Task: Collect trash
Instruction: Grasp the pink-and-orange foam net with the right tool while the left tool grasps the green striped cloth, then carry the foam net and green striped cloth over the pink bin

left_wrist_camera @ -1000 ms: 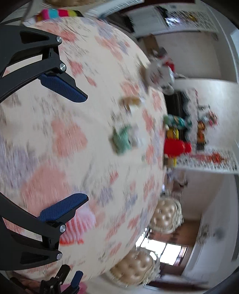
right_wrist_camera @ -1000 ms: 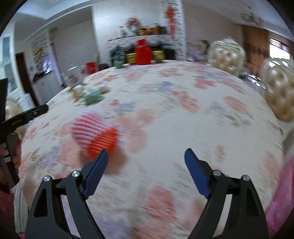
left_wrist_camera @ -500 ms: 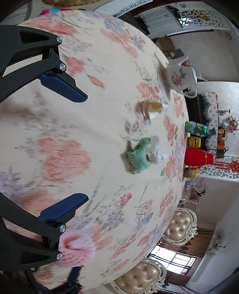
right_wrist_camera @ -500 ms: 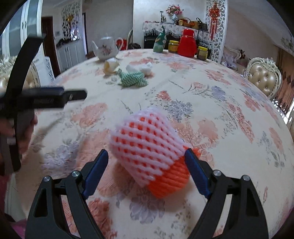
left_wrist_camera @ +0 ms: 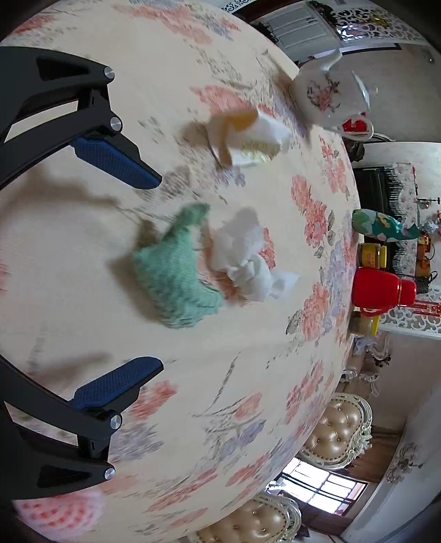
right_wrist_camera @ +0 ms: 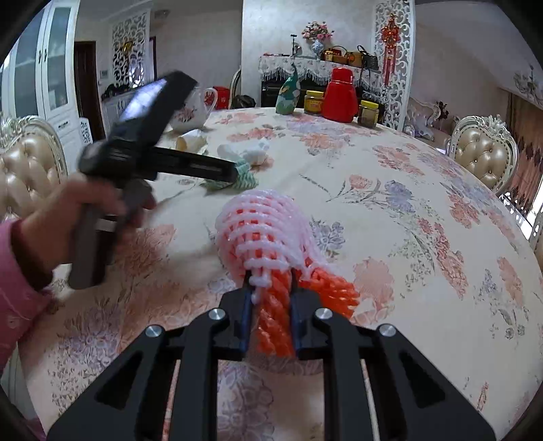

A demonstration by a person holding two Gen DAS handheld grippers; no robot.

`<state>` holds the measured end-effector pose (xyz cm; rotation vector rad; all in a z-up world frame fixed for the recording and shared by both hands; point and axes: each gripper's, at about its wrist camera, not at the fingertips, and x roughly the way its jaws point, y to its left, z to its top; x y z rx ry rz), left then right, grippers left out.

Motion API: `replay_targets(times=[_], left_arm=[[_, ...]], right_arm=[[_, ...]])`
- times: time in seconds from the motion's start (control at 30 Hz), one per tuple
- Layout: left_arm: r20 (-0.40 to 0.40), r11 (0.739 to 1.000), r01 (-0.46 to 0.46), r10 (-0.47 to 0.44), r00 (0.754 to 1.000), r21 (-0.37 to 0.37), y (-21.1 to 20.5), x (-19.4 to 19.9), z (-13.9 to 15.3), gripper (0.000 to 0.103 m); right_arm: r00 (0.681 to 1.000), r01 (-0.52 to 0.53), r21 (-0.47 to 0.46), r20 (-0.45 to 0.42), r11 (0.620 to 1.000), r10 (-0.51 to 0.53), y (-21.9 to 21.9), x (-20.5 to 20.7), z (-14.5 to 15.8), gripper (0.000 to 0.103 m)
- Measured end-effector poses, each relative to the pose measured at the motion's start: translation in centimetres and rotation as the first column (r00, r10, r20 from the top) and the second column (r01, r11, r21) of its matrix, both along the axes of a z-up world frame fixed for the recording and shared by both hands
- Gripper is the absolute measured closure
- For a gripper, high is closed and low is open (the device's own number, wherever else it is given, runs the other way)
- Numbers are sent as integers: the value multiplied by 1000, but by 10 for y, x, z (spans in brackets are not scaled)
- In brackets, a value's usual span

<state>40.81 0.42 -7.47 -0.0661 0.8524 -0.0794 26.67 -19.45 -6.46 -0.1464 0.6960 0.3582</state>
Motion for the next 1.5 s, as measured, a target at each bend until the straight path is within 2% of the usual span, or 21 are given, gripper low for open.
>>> replay_targets(times=[0.07, 0.1, 0.13, 0.2, 0.3, 0.5, 0.8, 1.0, 1.23, 1.5], left_arm=[[-7, 1000, -1, 1, 1000, 9, -6, 14, -4, 17], [-14, 1000, 5, -5, 1000, 11, -9, 18, -7, 24], [-37, 1000, 14, -14, 999, 18, -13, 24, -11, 37], [-52, 1000, 9, -9, 999, 14, -15, 26, -14, 51], [-3, 1000, 9, -9, 1000, -29, -13, 11, -7, 57], [58, 1000, 13, -12, 998, -6, -16, -39, 4, 58], [116, 997, 13, -4, 993, -77, -7, -141, 21, 58], [160, 995, 56, -42, 986, -86, -14, -200, 23, 58], [193, 989, 105, -83, 978, -107, -29, -239, 25, 58], [207, 977, 187, -163, 965, -105, -62, -262, 23, 58]], right_arm=[[1000, 12, 13, -4, 1000, -12, -5, 1, 0, 85], [1000, 16, 20, -6, 1000, -16, -7, 2, 0, 85], [1000, 21, 26, -8, 999, -21, -9, 3, 0, 85], [999, 33, 38, -7, 999, -32, -14, 3, 1, 85], [999, 42, 58, -7, 997, -41, -20, 0, 3, 85], [999, 45, 84, -15, 995, -44, -23, -10, 2, 85], [998, 62, 111, -12, 992, -61, -28, -36, 5, 85], [998, 65, 117, -5, 991, -65, -29, -56, 5, 85], [997, 83, 121, -1, 989, -83, -36, -84, 3, 85], [992, 126, 120, 1, 985, -127, -59, -111, 2, 85]])
